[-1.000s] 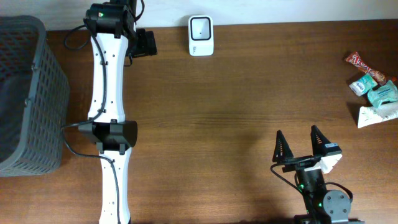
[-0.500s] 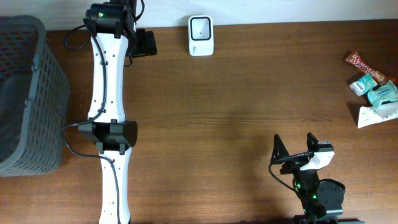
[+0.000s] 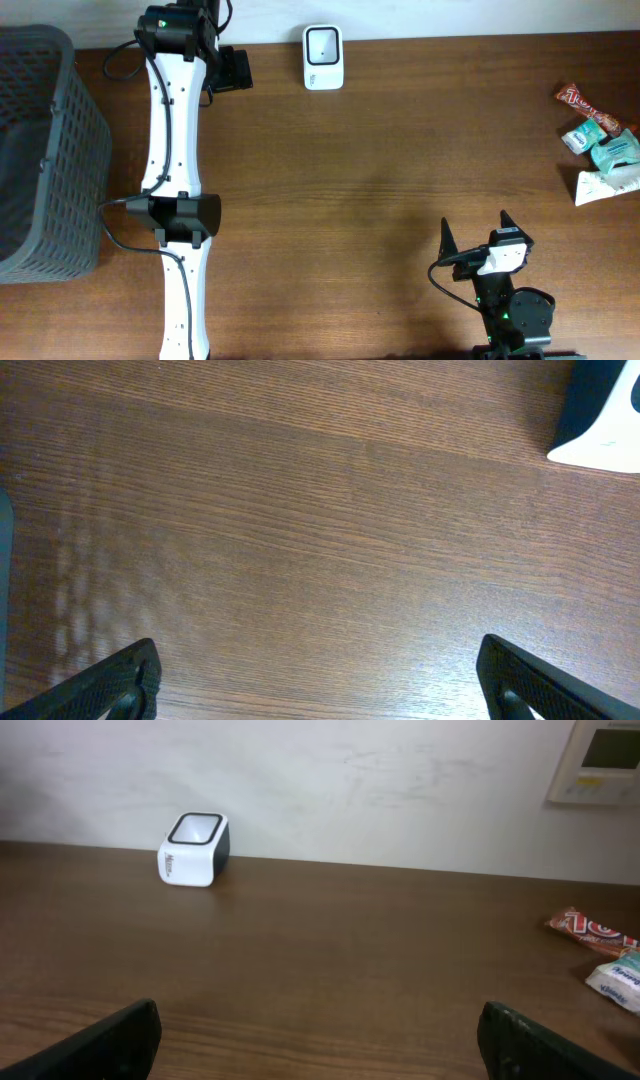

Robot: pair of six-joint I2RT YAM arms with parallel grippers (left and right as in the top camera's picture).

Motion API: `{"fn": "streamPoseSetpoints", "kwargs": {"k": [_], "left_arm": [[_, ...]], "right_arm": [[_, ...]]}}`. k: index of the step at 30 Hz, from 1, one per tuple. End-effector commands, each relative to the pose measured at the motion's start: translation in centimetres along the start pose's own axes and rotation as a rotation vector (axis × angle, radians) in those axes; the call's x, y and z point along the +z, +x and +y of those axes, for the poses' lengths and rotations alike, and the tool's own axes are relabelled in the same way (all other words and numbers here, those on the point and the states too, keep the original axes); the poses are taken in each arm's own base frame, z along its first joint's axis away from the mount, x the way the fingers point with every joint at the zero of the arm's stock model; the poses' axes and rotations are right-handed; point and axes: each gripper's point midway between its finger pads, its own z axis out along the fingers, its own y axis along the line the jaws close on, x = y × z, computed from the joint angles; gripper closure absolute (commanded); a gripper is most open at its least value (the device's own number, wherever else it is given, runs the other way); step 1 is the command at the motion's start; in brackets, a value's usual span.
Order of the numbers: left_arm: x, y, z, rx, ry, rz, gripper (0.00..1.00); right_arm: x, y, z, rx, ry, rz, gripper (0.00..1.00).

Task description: Scan the item barcode

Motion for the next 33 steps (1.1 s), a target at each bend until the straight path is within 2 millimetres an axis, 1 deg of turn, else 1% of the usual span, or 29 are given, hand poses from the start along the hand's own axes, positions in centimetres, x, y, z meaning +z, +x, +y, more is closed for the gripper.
{"fn": "streamPoseSetpoints", "kwargs": {"k": [1, 5, 9, 33], "left_arm": [[0.5, 0.08, 0.16, 0.004, 0.003, 0.012, 0.01], [0.48, 0.07, 0.16, 0.004, 0.003, 0.011, 0.01], [0.48, 0.07, 0.17, 0.004, 0.002, 0.011, 0.01], [0.48, 0.07, 0.17, 0.004, 0.002, 0.011, 0.01]], "right_arm": [[0.01, 0.3, 0.03, -0.003, 0.002, 0.005, 0.01], [0.01, 0.29, 0.11, -0.001, -0.003, 0.004, 0.01], [0.01, 0.28, 0.1, 0.079, -0.002, 0.004, 0.01], [0.01, 0.21, 0.1, 0.081, -0.002, 0.001, 0.01]]}}
